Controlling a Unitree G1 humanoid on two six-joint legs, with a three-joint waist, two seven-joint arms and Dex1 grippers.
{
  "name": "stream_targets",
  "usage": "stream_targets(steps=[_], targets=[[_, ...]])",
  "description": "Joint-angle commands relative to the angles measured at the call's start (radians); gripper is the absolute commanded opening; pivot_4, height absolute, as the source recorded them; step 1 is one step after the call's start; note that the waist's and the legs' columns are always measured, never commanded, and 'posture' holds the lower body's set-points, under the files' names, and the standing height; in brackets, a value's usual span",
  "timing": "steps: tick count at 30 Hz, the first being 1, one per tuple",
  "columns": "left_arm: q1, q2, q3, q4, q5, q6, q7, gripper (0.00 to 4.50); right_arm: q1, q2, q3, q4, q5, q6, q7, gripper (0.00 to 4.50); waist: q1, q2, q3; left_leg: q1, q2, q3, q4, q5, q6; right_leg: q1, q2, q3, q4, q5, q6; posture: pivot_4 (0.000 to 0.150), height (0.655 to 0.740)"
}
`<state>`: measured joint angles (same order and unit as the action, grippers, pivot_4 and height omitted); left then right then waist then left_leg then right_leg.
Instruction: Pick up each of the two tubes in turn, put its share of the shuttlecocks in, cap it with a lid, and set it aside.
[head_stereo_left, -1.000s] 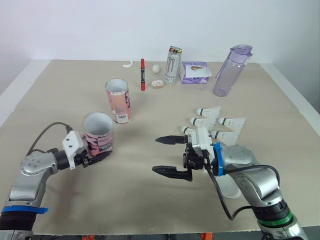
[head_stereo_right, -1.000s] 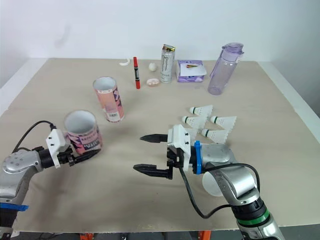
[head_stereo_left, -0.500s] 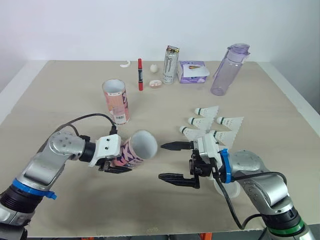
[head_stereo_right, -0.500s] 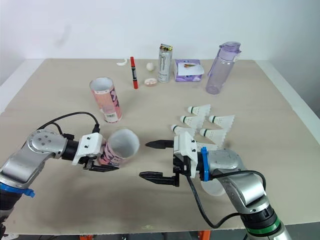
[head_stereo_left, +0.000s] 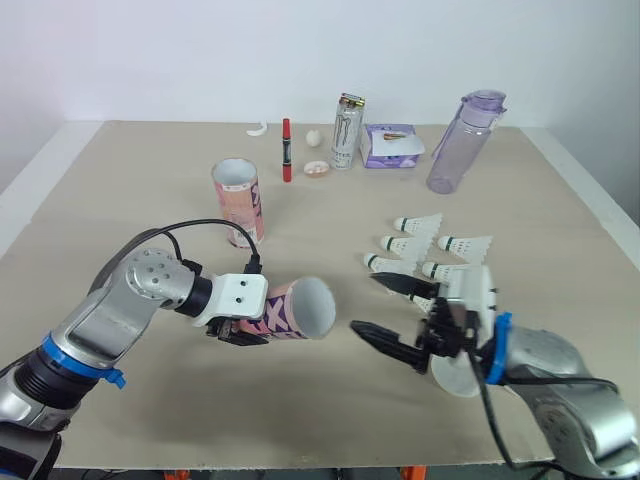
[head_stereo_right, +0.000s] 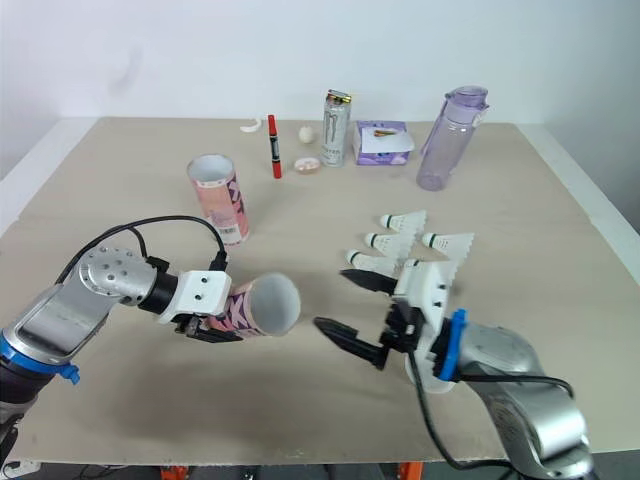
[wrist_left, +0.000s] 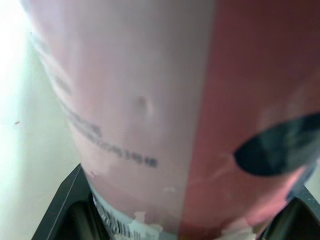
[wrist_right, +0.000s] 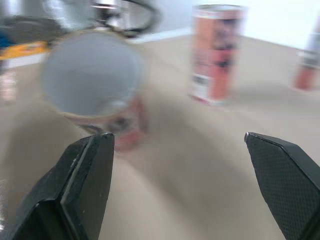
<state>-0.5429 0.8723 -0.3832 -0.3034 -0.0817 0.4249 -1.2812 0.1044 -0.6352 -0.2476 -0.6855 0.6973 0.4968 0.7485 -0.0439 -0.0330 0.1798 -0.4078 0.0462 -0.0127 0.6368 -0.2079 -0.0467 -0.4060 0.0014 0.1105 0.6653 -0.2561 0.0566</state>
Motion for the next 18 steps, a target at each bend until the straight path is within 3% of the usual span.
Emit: stream_targets(steps=[1,5,9,18], targets=[[-0.006,-0.002,-0.041,0.013,0.053,0.039,0.007,2.83,0.116,-0.004,-0.178,-0.084,0.055,0.031,-0.074,4.5,0.0,0.001,-0.001,0.0,0.0,0.0,0.0,0.0,0.0,0.0,0.0,0.0,0.0,0.0,0.0,0.15,0.74],[-0.025,-0.032,-0.059,0.021,0.065,0.069,0.026,2.83,0.267,0.017,-0.267,-0.09,0.018,0.047,-0.142,4.5,0.0,0.004,-0.003,0.002,-0.001,0.0,0.001,0.001,0.001,0.002,0.0,0.001,0.0,-0.001,-0.004,0.15,0.74],[-0.02,-0.048,-0.072,0.0,0.07,0.103,0.028,2.83,0.322,0.027,-0.247,-0.085,0.009,0.085,-0.178,4.5,0.0,0.005,-0.004,0.002,-0.002,0.001,0.003,0.005,0.005,0.004,-0.001,0.003,0.0,0.0,-0.003,0.15,0.74],[-0.034,-0.06,-0.083,-0.009,0.089,0.147,0.043,2.83,0.24,0.031,-0.151,-0.002,-0.016,0.137,-0.24,4.5,0.0,0.007,-0.006,0.001,-0.004,0.003,0.002,0.006,0.006,0.004,-0.004,0.004,0.0,0.0,-0.002,0.15,0.74]])
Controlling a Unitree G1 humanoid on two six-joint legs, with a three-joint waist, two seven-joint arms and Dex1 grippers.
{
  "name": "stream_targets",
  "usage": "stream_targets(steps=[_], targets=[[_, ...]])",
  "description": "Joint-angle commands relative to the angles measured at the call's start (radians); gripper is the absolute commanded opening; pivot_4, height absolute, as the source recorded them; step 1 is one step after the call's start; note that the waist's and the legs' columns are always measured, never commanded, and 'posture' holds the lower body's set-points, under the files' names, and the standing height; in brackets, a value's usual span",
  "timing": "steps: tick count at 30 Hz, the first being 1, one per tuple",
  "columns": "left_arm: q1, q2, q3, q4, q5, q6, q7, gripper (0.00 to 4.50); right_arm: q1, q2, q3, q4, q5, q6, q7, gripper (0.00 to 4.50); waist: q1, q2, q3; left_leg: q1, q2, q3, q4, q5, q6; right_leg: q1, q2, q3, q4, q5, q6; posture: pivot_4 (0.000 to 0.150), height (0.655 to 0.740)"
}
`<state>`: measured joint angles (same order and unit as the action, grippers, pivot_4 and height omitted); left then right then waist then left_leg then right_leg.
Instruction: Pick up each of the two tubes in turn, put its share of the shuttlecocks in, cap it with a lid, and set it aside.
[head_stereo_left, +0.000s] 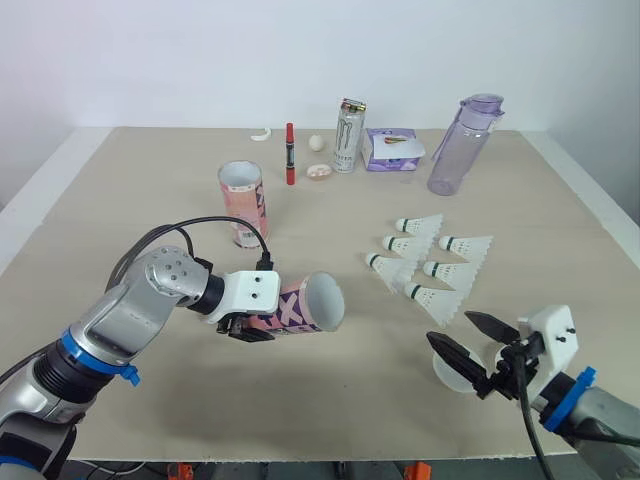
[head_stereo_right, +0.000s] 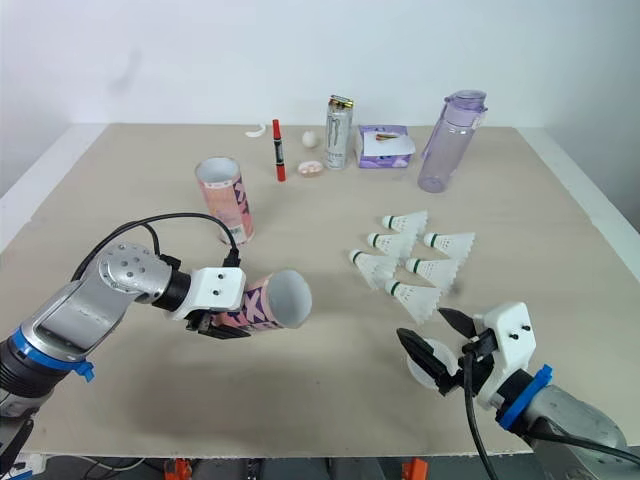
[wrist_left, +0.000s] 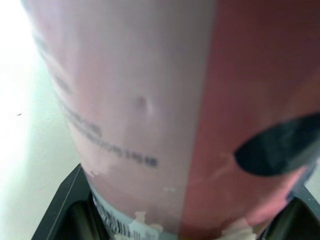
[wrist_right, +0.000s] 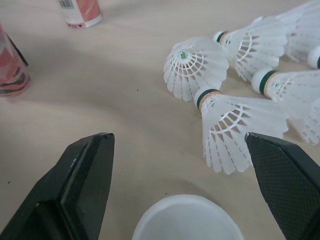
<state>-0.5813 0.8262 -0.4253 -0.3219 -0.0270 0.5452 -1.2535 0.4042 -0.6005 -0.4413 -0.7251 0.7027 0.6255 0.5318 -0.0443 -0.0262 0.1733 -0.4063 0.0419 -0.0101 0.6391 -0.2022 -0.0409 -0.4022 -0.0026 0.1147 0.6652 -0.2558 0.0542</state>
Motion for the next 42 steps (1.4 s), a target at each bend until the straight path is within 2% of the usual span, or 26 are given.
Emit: stream_targets(steps=[1,15,28,33,34,35,37,40,42], targets=[[0.004,-0.014,-0.041,0.008,0.035,0.029,0.017,2.83,-0.073,-0.003,0.054,0.046,-0.021,0.014,-0.027,4.5,0.001,0.001,0.0,0.0,0.0,0.0,0.0,0.0,0.0,0.0,0.0,0.0,0.0,0.0,0.0,0.15,0.74],[0.033,-0.02,-0.041,-0.051,0.049,0.08,0.046,2.83,-0.215,0.004,0.14,0.17,-0.055,0.06,-0.07,4.5,0.002,0.001,-0.001,-0.002,-0.009,-0.004,0.0,0.001,0.001,0.002,-0.004,0.003,0.0,-0.003,0.005,0.15,0.74],[0.078,-0.021,-0.045,-0.069,0.057,0.076,0.086,2.83,-0.312,0.024,0.159,0.192,-0.082,0.132,-0.155,4.5,0.002,0.001,-0.001,-0.002,-0.012,-0.008,-0.001,0.002,0.003,0.004,-0.005,0.003,0.0,-0.003,0.005,0.15,0.74],[0.091,-0.02,-0.043,-0.068,0.063,0.066,0.092,2.8,-0.319,0.028,0.152,0.2,-0.088,0.146,-0.173,2.87,0.002,0.001,-0.001,-0.002,-0.012,-0.008,-0.001,0.002,0.003,0.004,-0.005,0.003,-0.001,-0.003,0.005,0.15,0.74],[0.095,-0.019,-0.042,-0.068,0.064,0.063,0.093,2.8,-0.319,0.03,0.152,0.2,-0.087,0.147,-0.175,2.74,0.002,0.001,-0.001,-0.002,-0.012,-0.008,-0.001,0.002,0.003,0.004,-0.005,0.003,-0.001,-0.003,0.005,0.15,0.74],[0.099,-0.017,-0.041,-0.068,0.064,0.06,0.094,2.8,-0.32,0.032,0.153,0.199,-0.087,0.148,-0.176,2.05,0.002,0.001,-0.001,-0.002,-0.012,-0.008,-0.001,0.002,0.003,0.005,-0.005,0.003,-0.001,-0.003,0.005,0.15,0.74],[0.108,-0.015,-0.041,-0.066,0.066,0.052,0.097,2.8,-0.319,0.036,0.155,0.199,-0.089,0.149,-0.18,1.21,0.002,0.001,-0.001,-0.002,-0.012,-0.008,-0.001,0.002,0.004,0.005,-0.005,0.003,-0.001,-0.003,0.005,0.15,0.74],[0.114,-0.014,-0.039,-0.064,0.069,0.043,0.097,2.8,-0.32,0.038,0.154,0.201,-0.092,0.15,-0.181,0.25,0.002,0.001,-0.001,-0.002,-0.012,-0.008,-0.001,0.002,0.004,0.005,-0.005,0.003,-0.001,-0.003,0.005,0.15,0.74],[0.116,-0.014,-0.038,-0.063,0.07,0.04,0.098,2.8,-0.32,0.038,0.154,0.201,-0.095,0.15,-0.183,0.09,0.002,0.001,-0.001,-0.002,-0.012,-0.008,-0.001,0.002,0.004,0.005,-0.005,0.003,-0.001,-0.003,0.005,0.15,0.74]])
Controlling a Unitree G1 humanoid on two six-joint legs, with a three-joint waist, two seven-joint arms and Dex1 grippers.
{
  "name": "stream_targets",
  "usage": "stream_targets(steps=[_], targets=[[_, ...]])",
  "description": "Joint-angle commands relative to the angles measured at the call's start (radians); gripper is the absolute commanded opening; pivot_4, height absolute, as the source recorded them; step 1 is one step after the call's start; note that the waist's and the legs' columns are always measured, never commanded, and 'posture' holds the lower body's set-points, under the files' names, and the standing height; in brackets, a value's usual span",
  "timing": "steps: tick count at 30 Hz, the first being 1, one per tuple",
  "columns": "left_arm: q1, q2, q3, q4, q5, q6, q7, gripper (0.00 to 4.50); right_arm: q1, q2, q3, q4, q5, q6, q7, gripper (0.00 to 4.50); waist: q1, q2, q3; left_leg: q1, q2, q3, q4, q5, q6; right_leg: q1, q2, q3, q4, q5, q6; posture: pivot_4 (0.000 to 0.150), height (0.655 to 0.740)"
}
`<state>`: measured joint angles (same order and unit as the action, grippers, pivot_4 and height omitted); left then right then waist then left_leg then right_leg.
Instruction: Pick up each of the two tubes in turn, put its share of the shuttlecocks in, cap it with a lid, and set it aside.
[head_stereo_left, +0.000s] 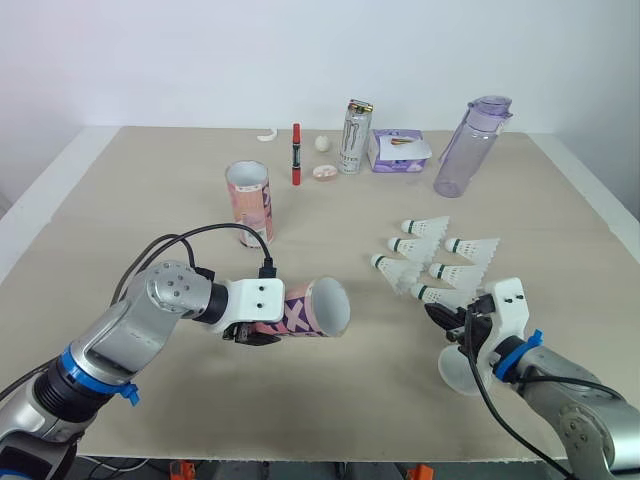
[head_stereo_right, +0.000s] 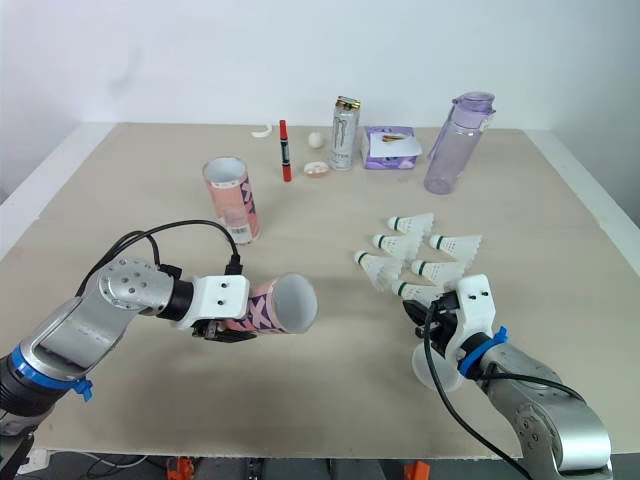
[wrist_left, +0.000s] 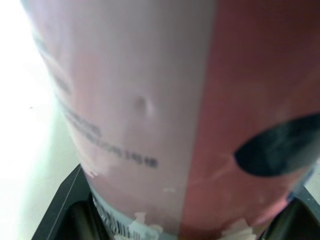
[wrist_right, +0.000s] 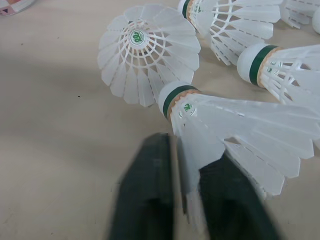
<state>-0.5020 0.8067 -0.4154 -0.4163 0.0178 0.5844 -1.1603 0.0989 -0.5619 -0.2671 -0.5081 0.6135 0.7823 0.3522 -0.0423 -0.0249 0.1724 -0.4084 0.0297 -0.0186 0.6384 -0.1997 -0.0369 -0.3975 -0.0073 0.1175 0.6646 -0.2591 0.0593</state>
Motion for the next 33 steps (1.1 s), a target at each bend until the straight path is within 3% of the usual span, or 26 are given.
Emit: stream_targets(steps=[1,9,13,15,19,26,33], targets=[[0.037,0.005,-0.047,0.032,0.026,0.0,0.005,2.8,-0.014,-0.003,-0.02,-0.016,-0.008,-0.008,-0.002,0.09,0.0,0.0,0.0,0.0,0.0,0.0,0.0,0.0,0.0,0.0,0.0,0.0,0.0,0.0,0.0,0.15,0.74],[0.008,-0.009,-0.038,0.1,0.01,-0.023,-0.018,2.8,0.023,-0.101,-0.043,-0.154,0.036,-0.044,0.145,0.09,0.0,0.002,0.0,0.0,0.0,0.0,0.0,0.0,0.0,0.0,0.0,0.0,0.0,0.0,0.0,0.15,0.74],[-0.025,-0.018,-0.03,0.142,-0.014,-0.007,-0.053,2.8,0.032,-0.258,-0.1,-0.242,0.009,-0.153,0.343,0.09,0.0,0.002,0.0,0.0,-0.001,-0.001,0.0,0.001,0.001,0.0,-0.001,0.0,0.0,0.0,0.0,0.15,0.74],[-0.047,-0.021,-0.035,0.161,-0.026,0.01,-0.075,2.8,-0.037,-0.357,-0.12,-0.272,-0.022,-0.255,0.458,0.09,-0.002,0.002,0.0,0.0,-0.001,0.0,0.001,0.001,0.002,0.0,-0.001,0.0,0.0,0.0,0.0,0.15,0.74],[-0.073,-0.039,-0.051,0.164,-0.03,0.051,-0.083,2.8,-0.194,-0.441,-0.011,-0.295,-0.104,-0.382,0.525,0.09,-0.003,-0.002,0.0,0.002,-0.001,-0.002,0.0,0.001,0.002,0.002,-0.001,-0.002,-0.001,0.0,0.0,0.15,0.74],[-0.087,-0.06,-0.06,0.114,-0.038,0.171,-0.062,2.8,-0.428,-0.445,0.233,-0.249,-0.252,-0.455,0.558,0.09,0.004,-0.001,0.0,-0.002,-0.003,-0.001,-0.001,0.001,0.002,-0.002,-0.006,-0.004,-0.004,-0.002,0.001,0.15,0.74],[-0.084,-0.05,-0.062,0.073,-0.042,0.228,-0.04,2.8,-0.539,-0.416,0.365,-0.188,-0.338,-0.526,0.619,0.09,0.006,-0.001,0.0,-0.007,-0.006,-0.002,-0.001,0.001,0.002,0.0,-0.008,-0.005,-0.004,-0.003,0.004,0.15,0.74]])
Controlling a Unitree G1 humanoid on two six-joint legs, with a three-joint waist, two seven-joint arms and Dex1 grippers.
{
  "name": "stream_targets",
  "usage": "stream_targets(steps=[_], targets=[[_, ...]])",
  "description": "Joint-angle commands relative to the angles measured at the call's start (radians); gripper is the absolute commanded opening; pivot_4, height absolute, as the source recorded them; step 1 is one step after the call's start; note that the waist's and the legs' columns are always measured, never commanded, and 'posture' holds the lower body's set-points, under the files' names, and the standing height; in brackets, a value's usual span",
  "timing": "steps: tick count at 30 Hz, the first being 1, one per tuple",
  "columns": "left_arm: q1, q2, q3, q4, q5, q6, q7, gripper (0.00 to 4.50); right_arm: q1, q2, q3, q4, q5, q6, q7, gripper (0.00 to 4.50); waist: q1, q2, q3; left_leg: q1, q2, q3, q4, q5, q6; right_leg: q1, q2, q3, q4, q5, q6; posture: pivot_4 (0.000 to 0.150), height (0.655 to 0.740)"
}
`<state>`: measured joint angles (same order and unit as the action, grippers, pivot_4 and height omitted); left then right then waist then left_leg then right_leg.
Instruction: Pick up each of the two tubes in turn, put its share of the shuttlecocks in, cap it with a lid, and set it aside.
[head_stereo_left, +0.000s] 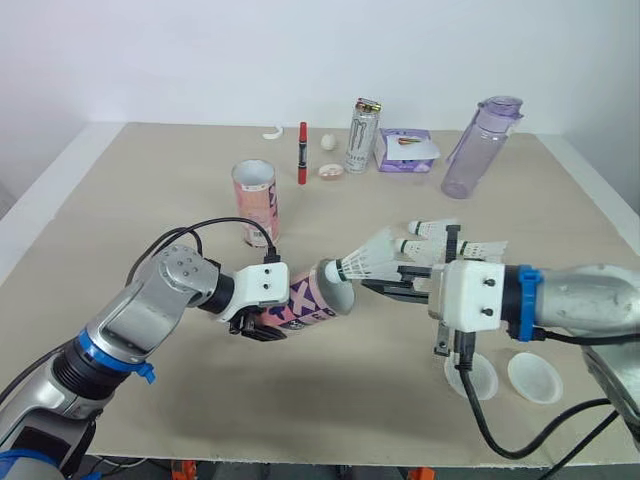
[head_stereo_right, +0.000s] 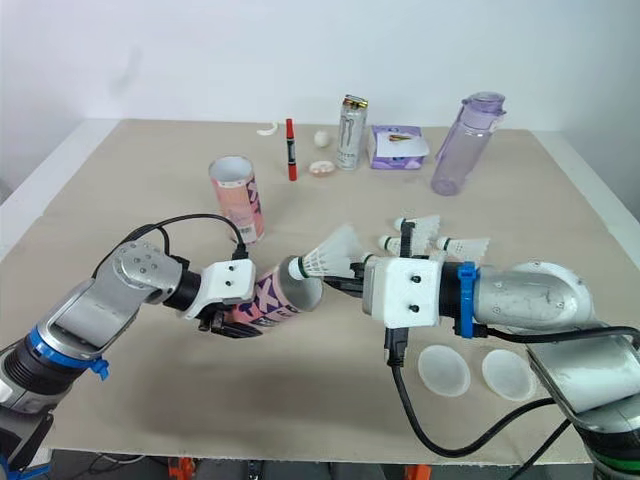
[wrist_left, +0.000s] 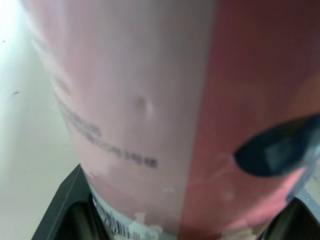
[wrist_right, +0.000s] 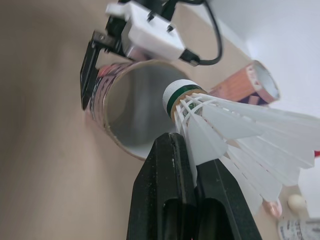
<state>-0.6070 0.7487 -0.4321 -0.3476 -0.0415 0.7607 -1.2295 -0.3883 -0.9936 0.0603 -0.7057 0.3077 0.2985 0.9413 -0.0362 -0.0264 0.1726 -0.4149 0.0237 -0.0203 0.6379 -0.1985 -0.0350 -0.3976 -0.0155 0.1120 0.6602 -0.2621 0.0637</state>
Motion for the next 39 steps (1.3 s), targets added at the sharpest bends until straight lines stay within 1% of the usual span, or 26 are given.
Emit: stream_targets(steps=[1,3,4,5,9,10,12,13,14,15,16,17,19,21,23,25,26,28,29,34,39], targets=[[0.022,0.009,-0.045,0.001,0.016,0.058,0.032,2.8,-0.056,0.017,0.045,0.013,-0.033,-0.047,0.04,0.09,0.0,0.0,0.0,0.0,0.0,0.0,0.0,0.0,0.0,0.0,0.0,0.0,0.0,0.0,0.0,0.15,0.74],[0.029,0.012,-0.042,-0.011,0.012,0.074,0.041,2.8,-0.062,0.02,0.055,0.012,-0.037,-0.055,0.055,0.09,0.0,0.0,0.0,0.0,0.0,0.0,0.0,0.0,0.0,0.0,0.0,-0.001,0.0,0.0,0.0,0.15,0.74],[0.032,0.014,-0.041,-0.017,0.01,0.081,0.045,2.8,-0.069,0.021,0.062,0.011,-0.038,-0.058,0.067,0.37,0.0,0.0,0.0,0.0,0.0,0.0,0.0,0.0,0.0,0.0,0.0,-0.001,0.0,0.0,0.0,0.15,0.74],[0.036,0.016,-0.04,-0.023,0.009,0.086,0.048,2.8,-0.074,0.023,0.067,0.009,-0.04,-0.062,0.075,0.55,0.0,0.0,0.0,0.0,0.0,0.0,0.0,0.0,0.0,0.0,0.0,-0.001,0.0,0.0,0.0,0.15,0.74],[0.043,0.024,-0.037,-0.033,0.003,0.096,0.057,2.8,-0.09,0.031,0.069,-0.006,-0.015,-0.053,0.096,1.76,0.0,0.0,0.0,0.0,0.001,-0.001,0.0,0.0,0.0,0.0,0.0,-0.001,0.0,0.0,0.0,0.15,0.74],[0.043,0.026,-0.038,-0.031,0.003,0.095,0.058,2.8,-0.09,0.032,0.064,-0.01,-0.005,-0.049,0.1,2.24,0.0,0.0,0.0,0.0,0.001,-0.001,0.0,0.0,0.0,0.0,0.001,-0.001,0.0,0.0,0.0,0.15,0.74],[0.044,0.029,-0.04,-0.03,0.002,0.094,0.062,2.8,-0.082,0.051,0.043,-0.014,0.034,-0.025,0.087,2.93,-0.001,0.0,0.0,0.0,0.001,0.0,0.0,0.0,0.0,0.0,0.001,-0.001,0.0,0.0,0.0,0.15,0.74],[0.044,0.03,-0.042,-0.03,0.002,0.094,0.063,2.8,-0.07,0.069,0.02,-0.017,0.071,0.001,0.067,3.52,-0.001,0.0,0.0,0.0,0.001,-0.001,0.0,0.0,0.0,0.0,0.001,-0.001,0.0,0.0,0.0,0.15,0.74],[0.044,0.031,-0.042,-0.03,0.001,0.093,0.063,2.8,-0.043,0.091,-0.024,-0.017,0.122,0.045,0.029,3.57,-0.001,0.0,0.0,0.0,0.001,-0.001,0.0,0.0,0.0,0.0,0.001,-0.001,0.0,0.0,0.0,0.15,0.74],[0.044,0.033,-0.043,-0.03,0.001,0.091,0.062,2.8,-0.009,0.112,-0.078,-0.007,0.169,0.09,-0.013,4.08,-0.001,0.0,0.0,0.0,0.001,-0.001,0.0,0.0,0.0,0.0,0.001,-0.001,0.0,0.0,0.0,0.15,0.74],[0.044,0.033,-0.044,-0.03,0.001,0.09,0.061,2.8,0.026,0.132,-0.129,0.012,0.198,0.127,-0.05,4.37,-0.001,0.0,0.0,0.0,0.001,-0.001,0.0,0.0,0.0,0.0,0.001,-0.001,0.0,0.0,0.0,0.15,0.74],[0.044,0.034,-0.044,-0.029,0.001,0.088,0.061,2.8,0.063,0.152,-0.172,0.034,0.215,0.163,-0.085,4.45,-0.001,0.0,0.0,0.0,0.002,-0.001,0.0,0.0,0.0,0.0,0.001,-0.001,0.0,0.0,0.0,0.15,0.74],[0.042,0.034,-0.049,-0.025,0.003,0.083,0.059,2.8,0.164,0.224,-0.252,0.084,0.222,0.241,-0.186,4.45,0.002,-0.001,-0.001,0.0,0.002,-0.002,0.0,0.0,0.0,0.0,0.002,-0.002,0.0,0.0,-0.001,0.15,0.74],[0.038,0.034,-0.053,-0.023,0.003,0.078,0.06,2.8,0.244,0.289,-0.3,0.1,0.227,0.307,-0.297,4.45,0.001,-0.003,-0.002,-0.001,0.002,-0.002,0.0,0.0,0.0,0.0,0.002,-0.001,0.001,0.001,-0.001,0.15,0.74],[0.036,0.035,-0.056,-0.02,0.003,0.075,0.06,2.8,0.29,0.349,-0.323,0.098,0.237,0.35,-0.381,4.45,0.001,-0.006,-0.003,0.001,0.003,-0.003,0.0,0.0,0.0,0.002,0.003,-0.002,0.001,0.0,-0.001,0.15,0.74],[0.035,0.036,-0.056,-0.018,0.004,0.073,0.06,2.8,0.344,0.416,-0.328,0.097,0.211,0.374,-0.461,4.45,0.001,-0.004,-0.003,0.001,0.003,-0.004,-0.001,0.0,0.0,0.002,0.004,-0.002,0.001,0.0,-0.002,0.15,0.74],[0.036,0.038,-0.056,-0.02,0.003,0.074,0.059,2.8,0.364,0.437,-0.321,0.093,0.195,0.38,-0.49,4.45,0.0,-0.001,-0.003,0.001,0.003,-0.003,0.0,0.0,0.0,0.001,0.004,-0.001,0.002,0.0,-0.002,0.15,0.74],[0.039,0.04,-0.055,-0.021,0.003,0.074,0.059,2.8,0.377,0.473,-0.315,0.079,0.205,0.397,-0.534,4.45,0.0,0.0,-0.004,0.001,0.003,-0.003,-0.001,0.0,0.001,0.0,0.005,-0.001,0.003,0.0,-0.002,0.15,0.74],[0.039,0.042,-0.055,-0.02,0.003,0.073,0.06,2.8,0.379,0.485,-0.31,0.073,0.207,0.405,-0.549,4.45,-0.008,0.002,-0.004,0.001,0.003,-0.003,0.0,0.0,0.001,0.0,0.005,-0.001,0.003,0.0,-0.002,0.15,0.74],[0.042,0.047,-0.054,-0.021,0.005,0.073,0.063,2.8,0.379,0.581,-0.277,0.067,0.236,0.459,-0.636,4.45,-0.008,0.002,-0.004,0.001,0.004,-0.002,0.0,0.0,0.001,0.0,0.005,0.0,0.003,0.0,-0.002,0.15,0.74],[0.046,0.05,-0.054,-0.026,0.005,0.076,0.066,2.8,0.349,0.612,-0.24,0.091,0.228,0.49,-0.662,4.45,-0.008,0.002,-0.004,0.001,0.004,-0.001,-0.001,0.0,0.001,0.0,0.006,0.001,0.003,0.0,-0.002,0.15,0.74]])
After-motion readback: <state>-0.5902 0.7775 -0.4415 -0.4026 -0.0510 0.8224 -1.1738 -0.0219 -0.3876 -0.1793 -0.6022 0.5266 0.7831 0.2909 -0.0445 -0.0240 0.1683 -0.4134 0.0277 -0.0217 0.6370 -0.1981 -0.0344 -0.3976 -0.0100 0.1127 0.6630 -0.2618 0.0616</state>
